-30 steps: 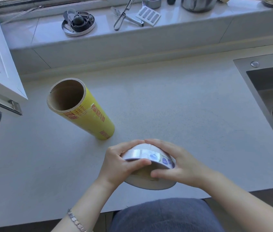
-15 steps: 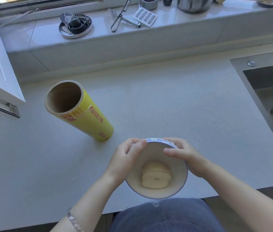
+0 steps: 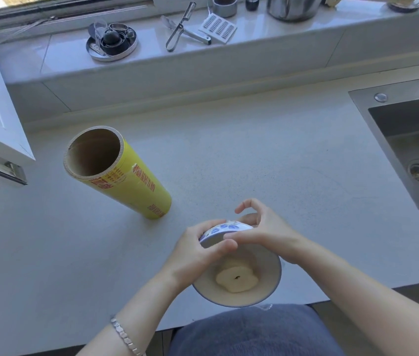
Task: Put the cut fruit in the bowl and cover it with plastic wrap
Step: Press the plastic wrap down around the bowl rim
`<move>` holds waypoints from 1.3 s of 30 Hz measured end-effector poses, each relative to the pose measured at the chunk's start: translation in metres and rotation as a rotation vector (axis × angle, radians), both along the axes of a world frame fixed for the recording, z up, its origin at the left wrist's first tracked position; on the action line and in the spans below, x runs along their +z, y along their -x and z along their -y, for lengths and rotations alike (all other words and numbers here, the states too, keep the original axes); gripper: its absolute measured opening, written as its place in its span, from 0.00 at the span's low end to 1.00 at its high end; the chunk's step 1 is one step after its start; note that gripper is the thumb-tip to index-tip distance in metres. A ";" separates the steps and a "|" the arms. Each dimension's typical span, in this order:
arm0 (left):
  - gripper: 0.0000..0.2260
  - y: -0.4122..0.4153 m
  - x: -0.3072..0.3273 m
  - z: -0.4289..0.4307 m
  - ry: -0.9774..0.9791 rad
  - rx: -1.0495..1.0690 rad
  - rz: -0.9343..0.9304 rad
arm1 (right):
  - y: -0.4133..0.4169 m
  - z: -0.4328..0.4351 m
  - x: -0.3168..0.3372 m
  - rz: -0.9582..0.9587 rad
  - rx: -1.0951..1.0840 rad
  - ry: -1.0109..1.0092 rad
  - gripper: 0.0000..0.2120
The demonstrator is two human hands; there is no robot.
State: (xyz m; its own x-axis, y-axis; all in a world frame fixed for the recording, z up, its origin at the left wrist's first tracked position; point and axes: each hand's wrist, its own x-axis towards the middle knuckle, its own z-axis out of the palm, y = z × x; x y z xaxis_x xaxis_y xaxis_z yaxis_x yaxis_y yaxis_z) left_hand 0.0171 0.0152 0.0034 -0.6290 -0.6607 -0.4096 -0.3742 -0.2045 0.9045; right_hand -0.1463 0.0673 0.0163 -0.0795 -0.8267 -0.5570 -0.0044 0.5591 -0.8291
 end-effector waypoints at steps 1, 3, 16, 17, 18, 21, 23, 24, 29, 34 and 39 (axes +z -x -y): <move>0.24 -0.001 -0.002 0.000 0.026 0.040 0.014 | -0.002 0.000 0.000 0.000 0.003 -0.003 0.29; 0.19 -0.001 -0.004 0.001 0.075 0.115 0.045 | -0.007 0.000 -0.003 -0.011 0.010 -0.020 0.28; 0.15 -0.009 0.005 0.003 0.262 0.199 0.130 | 0.009 0.021 0.022 -0.255 0.307 -0.098 0.08; 0.15 -0.008 0.006 0.003 0.291 0.185 0.143 | 0.009 0.023 0.025 -0.264 0.332 -0.106 0.09; 0.15 -0.008 0.008 0.002 0.326 0.162 0.153 | 0.008 0.025 0.027 -0.275 0.359 -0.118 0.09; 0.25 -0.008 0.010 0.000 0.405 0.098 0.159 | 0.005 0.026 0.032 -0.305 0.434 -0.165 0.10; 0.29 -0.010 0.009 -0.001 0.408 0.095 0.148 | 0.003 0.025 0.034 -0.324 0.481 -0.172 0.09; 0.29 -0.011 0.008 -0.002 0.408 0.097 0.142 | 0.001 0.024 0.034 -0.346 0.509 -0.164 0.09; 0.25 -0.015 0.006 -0.002 0.421 0.104 0.130 | -0.001 0.022 0.030 -0.307 0.267 -0.140 0.14; 0.14 -0.021 0.008 -0.004 0.411 0.126 0.155 | 0.017 0.023 0.031 -0.276 0.173 -0.133 0.13; 0.26 -0.016 0.011 -0.002 0.517 0.023 0.163 | -0.003 0.021 0.029 -0.355 0.394 -0.205 0.17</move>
State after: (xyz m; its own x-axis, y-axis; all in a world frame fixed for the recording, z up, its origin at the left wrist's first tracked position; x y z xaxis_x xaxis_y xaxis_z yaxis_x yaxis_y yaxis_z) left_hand 0.0332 0.0175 0.0143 -0.5671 -0.8150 -0.1188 -0.5192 0.2417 0.8198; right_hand -0.1432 0.0465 0.0457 0.0011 -0.7094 -0.7048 -0.5038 0.6084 -0.6132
